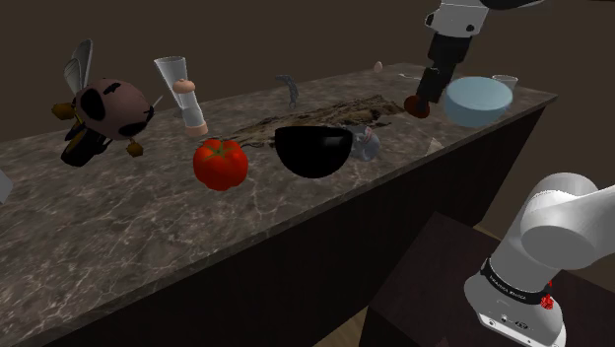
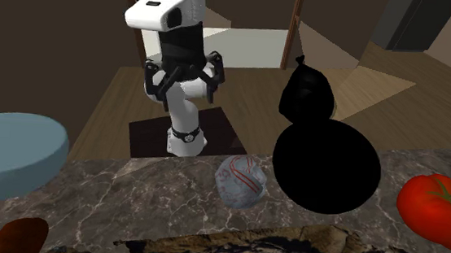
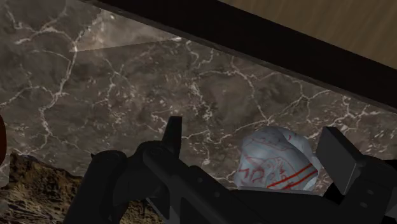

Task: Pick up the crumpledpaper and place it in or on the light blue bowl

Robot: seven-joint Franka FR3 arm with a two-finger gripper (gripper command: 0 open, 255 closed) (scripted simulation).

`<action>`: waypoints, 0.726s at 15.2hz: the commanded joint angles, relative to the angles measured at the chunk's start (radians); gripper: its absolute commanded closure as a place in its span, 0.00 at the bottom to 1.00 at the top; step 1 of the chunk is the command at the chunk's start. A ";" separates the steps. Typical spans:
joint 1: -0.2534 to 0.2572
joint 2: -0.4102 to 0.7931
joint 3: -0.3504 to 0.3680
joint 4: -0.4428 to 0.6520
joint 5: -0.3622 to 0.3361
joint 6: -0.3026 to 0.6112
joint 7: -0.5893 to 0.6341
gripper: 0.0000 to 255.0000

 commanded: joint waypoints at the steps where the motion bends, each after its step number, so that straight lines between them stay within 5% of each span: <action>1: 0.000 0.000 0.000 0.000 0.000 0.000 0.000 0.00; 11: 0.089 0.089 0.118 -0.137 0.006 0.431 -0.002 0.00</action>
